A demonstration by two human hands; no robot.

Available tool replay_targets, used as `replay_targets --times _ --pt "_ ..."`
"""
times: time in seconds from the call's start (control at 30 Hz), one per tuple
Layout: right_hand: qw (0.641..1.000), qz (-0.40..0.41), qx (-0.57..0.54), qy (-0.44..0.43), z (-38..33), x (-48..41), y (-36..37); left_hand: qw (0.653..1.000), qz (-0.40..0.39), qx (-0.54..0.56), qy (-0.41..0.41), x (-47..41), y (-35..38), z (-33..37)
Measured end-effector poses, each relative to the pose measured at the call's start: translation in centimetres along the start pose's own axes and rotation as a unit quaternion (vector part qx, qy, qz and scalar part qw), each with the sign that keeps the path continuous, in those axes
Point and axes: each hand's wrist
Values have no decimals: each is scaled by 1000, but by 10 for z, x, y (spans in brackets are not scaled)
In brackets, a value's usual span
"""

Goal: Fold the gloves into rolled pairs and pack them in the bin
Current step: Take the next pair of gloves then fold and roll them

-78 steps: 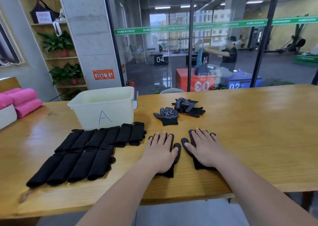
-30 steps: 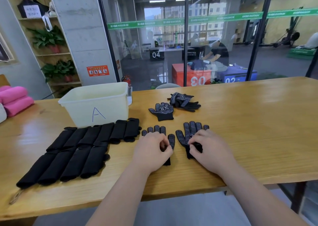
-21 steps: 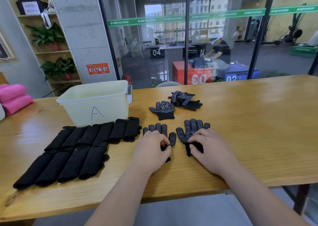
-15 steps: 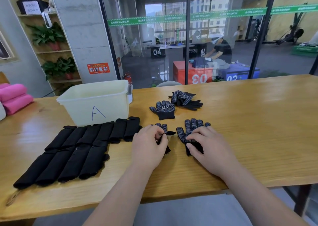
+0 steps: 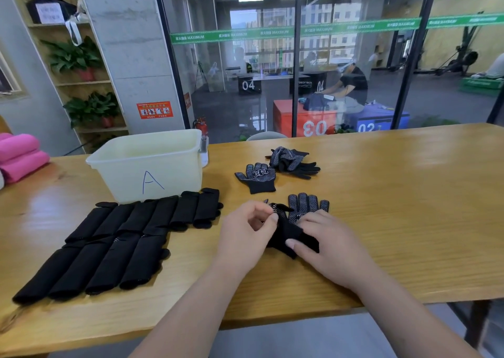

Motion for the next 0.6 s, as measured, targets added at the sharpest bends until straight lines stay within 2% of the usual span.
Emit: replay_targets --times 0.07,0.17,0.3,0.5,0.6 --pt "999 23 -20 44 5 -1 3 1000 -10 6 3 0 1 -1" --pt "990 40 -54 125 10 -3 0 999 28 -30 17 -2 0 -4" --pt "979 -2 -155 131 8 -1 -6 993 72 -89 34 -7 -1 -11" --pt "962 150 -164 162 6 -18 -29 985 61 -160 33 -11 -2 -17" --pt "956 179 -178 147 0 -40 -52 977 25 -208 43 -12 -1 -16"
Point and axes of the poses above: each hand's wrist, its own x-axis away from the middle knuckle, its own y-axis out of the palm, z = x × y, and after that the axes turned 2 degrees about y, right-handed
